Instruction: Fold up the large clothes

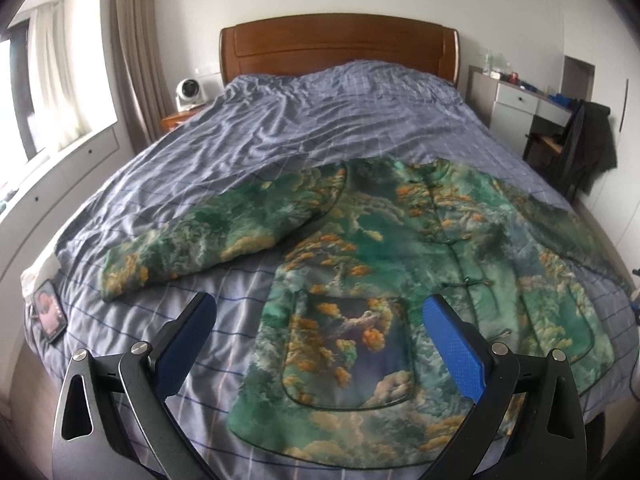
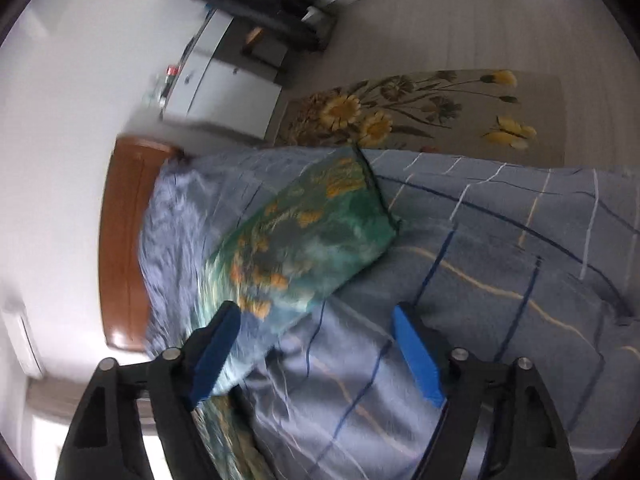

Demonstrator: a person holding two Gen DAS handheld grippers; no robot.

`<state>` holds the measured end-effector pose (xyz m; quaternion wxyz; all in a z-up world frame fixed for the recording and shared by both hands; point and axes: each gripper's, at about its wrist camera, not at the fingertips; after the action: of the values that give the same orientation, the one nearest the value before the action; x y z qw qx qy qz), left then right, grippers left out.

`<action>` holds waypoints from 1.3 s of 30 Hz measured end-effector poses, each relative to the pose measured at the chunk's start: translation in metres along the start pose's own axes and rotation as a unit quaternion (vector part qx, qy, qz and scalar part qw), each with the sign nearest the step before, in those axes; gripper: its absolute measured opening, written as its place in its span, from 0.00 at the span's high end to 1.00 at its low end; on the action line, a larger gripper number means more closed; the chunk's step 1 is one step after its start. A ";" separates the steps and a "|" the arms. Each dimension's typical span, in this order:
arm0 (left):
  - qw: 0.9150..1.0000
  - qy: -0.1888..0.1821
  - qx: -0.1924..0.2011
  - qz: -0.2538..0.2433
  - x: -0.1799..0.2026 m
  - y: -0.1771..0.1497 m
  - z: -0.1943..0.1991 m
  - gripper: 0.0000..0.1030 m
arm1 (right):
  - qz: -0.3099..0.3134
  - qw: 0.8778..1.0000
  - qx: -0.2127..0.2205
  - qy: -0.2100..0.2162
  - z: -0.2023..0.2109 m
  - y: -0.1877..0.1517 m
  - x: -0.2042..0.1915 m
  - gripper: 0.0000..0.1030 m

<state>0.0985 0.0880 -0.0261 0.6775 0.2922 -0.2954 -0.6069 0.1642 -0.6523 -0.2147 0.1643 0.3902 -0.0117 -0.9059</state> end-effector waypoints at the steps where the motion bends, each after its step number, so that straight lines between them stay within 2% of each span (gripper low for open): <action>1: 1.000 0.003 -0.003 0.002 -0.002 -0.001 -0.001 0.00 | -0.004 1.000 0.005 0.004 -0.002 0.002 0.000 0.29; 5: 1.000 0.007 -0.013 0.020 -0.013 -0.005 -0.005 0.00 | -0.023 0.999 0.011 0.022 -0.018 0.015 0.000 0.34; 6: 1.000 0.008 -0.014 0.025 -0.016 -0.006 -0.005 0.00 | -0.029 0.999 0.005 0.017 -0.026 0.017 0.001 0.39; 8: 0.999 0.010 -0.015 0.030 -0.020 -0.007 -0.005 0.00 | -0.046 0.999 0.012 0.002 -0.033 0.019 0.007 0.50; 10: 0.999 0.016 -0.015 0.031 -0.022 -0.009 -0.003 0.00 | -0.064 0.998 0.027 -0.009 -0.036 0.019 0.013 0.75; 11: 0.999 0.020 -0.015 0.030 -0.023 -0.010 -0.003 0.00 | -0.064 0.997 0.039 -0.014 -0.036 0.020 0.012 0.81; 12: 0.999 0.023 -0.015 0.029 -0.025 -0.010 -0.002 0.00 | -0.051 0.997 0.052 -0.021 -0.033 0.020 0.007 0.86; 14: 0.999 0.030 -0.016 0.029 -0.028 -0.013 -0.003 0.00 | 0.035 0.994 0.101 -0.037 -0.015 0.015 -0.031 0.89; 16: 0.999 0.033 -0.019 0.033 -0.032 -0.015 -0.007 0.00 | 0.141 0.979 0.141 -0.040 0.006 0.000 -0.079 0.90; 18: 0.998 0.030 -0.027 0.043 -0.035 -0.018 -0.013 0.00 | 0.250 0.952 0.171 -0.030 0.024 -0.026 -0.131 0.90; 20: 0.998 0.024 -0.036 0.055 -0.037 -0.020 -0.019 0.00 | 0.351 0.916 0.195 -0.017 0.041 -0.064 -0.178 0.90; 22: 0.997 0.016 -0.040 0.061 -0.036 -0.022 -0.022 0.00 | 0.455 0.863 0.217 0.003 0.057 -0.116 -0.222 0.91; 23: 0.997 0.013 -0.040 0.061 -0.035 -0.022 -0.023 0.00 | 0.488 0.844 0.223 0.010 0.061 -0.134 -0.235 0.91; 26: 0.998 0.010 -0.040 0.053 -0.030 -0.024 -0.023 0.00 | 0.602 0.765 0.225 0.039 0.068 -0.213 -0.268 0.91; 27: 0.998 0.009 -0.041 0.051 -0.029 -0.025 -0.023 0.00 | 0.629 0.745 0.219 0.044 0.065 -0.234 -0.274 0.91; 29: 0.998 0.003 -0.045 0.049 -0.027 -0.026 -0.025 0.00 | 0.666 0.718 0.198 0.049 0.056 -0.270 -0.274 0.91; 30: 0.998 -0.003 -0.049 0.049 -0.025 -0.027 -0.027 0.00 | 0.688 0.700 0.184 0.045 0.045 -0.292 -0.272 0.91; 31: 0.997 -0.007 -0.051 0.049 -0.024 -0.027 -0.028 0.00 | 0.704 0.688 0.172 0.041 0.037 -0.310 -0.267 0.91; 33: 0.997 -0.016 -0.058 0.045 -0.018 -0.028 -0.031 0.00 | 0.722 0.678 0.136 0.034 0.016 -0.334 -0.257 0.91; 38: 0.997 -0.038 -0.071 0.000 0.014 -0.028 -0.039 0.00 | 0.747 0.663 0.051 0.008 -0.027 -0.374 -0.220 0.86; 39: 0.996 -0.045 -0.073 -0.013 0.023 -0.027 -0.041 0.00 | 0.751 0.659 0.038 0.004 -0.028 -0.382 -0.213 0.81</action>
<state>0.1138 0.0639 -0.0726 0.6753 0.2175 -0.2768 -0.6481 0.2105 -0.2227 -0.1421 0.7739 0.2582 -0.3343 -0.4718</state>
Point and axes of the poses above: each gripper's, at about its wrist camera, not at the fingertips, and z roughly against the way its jaws point, x to its right, y to its top, and after that the axes turned 6 degrees about -y, right-handed
